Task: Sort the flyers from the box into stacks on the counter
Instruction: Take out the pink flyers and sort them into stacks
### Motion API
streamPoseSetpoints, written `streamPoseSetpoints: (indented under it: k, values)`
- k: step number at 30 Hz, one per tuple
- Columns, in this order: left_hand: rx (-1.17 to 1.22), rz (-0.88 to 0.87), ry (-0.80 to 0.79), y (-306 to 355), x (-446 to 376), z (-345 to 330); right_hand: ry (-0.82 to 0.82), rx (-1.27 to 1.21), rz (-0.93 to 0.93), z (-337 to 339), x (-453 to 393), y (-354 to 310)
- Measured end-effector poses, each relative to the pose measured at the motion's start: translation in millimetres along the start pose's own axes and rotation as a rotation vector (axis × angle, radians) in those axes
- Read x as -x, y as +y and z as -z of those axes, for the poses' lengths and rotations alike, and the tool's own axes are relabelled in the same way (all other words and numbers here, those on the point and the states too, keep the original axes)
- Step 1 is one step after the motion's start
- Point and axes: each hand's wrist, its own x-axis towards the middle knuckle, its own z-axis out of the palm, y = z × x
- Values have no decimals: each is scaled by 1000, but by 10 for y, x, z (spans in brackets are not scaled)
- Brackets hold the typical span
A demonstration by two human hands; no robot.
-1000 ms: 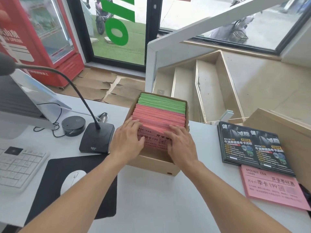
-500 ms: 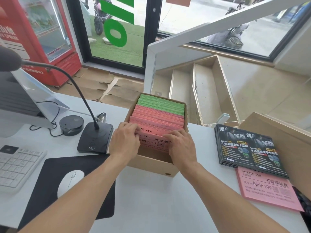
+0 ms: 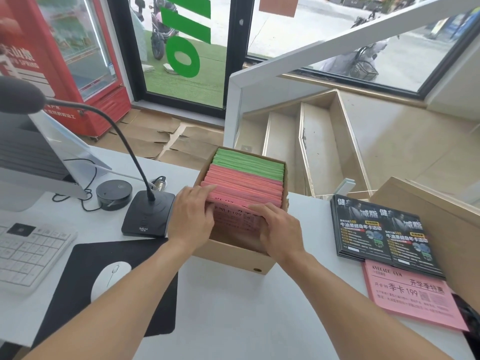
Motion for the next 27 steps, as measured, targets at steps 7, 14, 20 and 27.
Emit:
streamPoseSetpoints:
  k: [7,14,20,27]
  values:
    - [348,-148,117,554,177,315,195,-314,-83,965,289,93]
    - [679,-87,-222,1414,761,-385,103,-402,-477,1686,1240,724]
    - [584,-119,-445,1794,1304,-1195,77,-380,-667,1763,2080,1277]
    - [659,46,-544,1972,1619,-1402,-12,-397,-723,1697,2640,1545]
